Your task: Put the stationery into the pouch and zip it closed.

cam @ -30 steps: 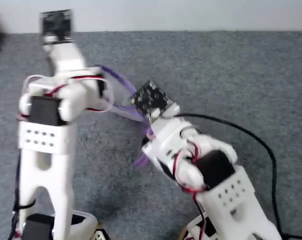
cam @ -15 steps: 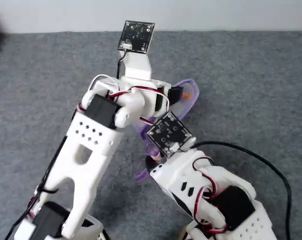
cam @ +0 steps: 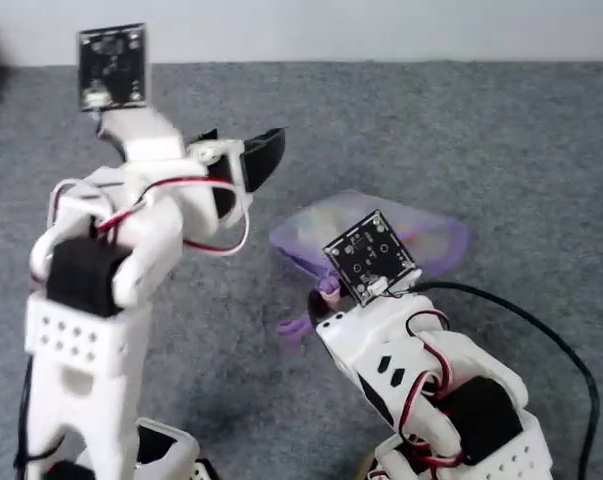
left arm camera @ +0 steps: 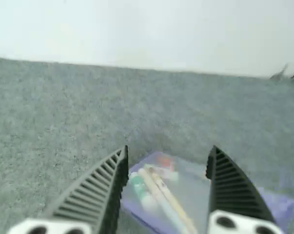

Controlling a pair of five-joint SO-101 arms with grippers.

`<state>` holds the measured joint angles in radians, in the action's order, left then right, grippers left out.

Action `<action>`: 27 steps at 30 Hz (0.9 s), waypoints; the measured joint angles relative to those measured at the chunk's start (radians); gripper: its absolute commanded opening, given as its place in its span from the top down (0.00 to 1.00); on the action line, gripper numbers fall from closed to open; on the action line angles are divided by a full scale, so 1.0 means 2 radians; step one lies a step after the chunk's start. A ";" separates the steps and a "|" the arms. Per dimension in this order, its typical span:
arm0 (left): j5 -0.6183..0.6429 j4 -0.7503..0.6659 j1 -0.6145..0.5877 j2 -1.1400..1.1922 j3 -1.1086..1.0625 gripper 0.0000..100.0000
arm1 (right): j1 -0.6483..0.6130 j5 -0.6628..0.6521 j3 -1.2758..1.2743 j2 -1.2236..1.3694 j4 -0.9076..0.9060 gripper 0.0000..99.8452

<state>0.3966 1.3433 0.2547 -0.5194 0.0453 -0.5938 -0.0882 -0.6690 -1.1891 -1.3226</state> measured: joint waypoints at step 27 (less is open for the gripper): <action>-0.252 0.002 0.028 -0.044 -0.222 0.71 | 0.081 -0.093 -0.001 0.000 0.069 0.99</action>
<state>-0.1082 1.3479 0.3099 -0.6068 -0.3982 -0.4327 -0.2739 -0.6705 -1.1891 -1.1845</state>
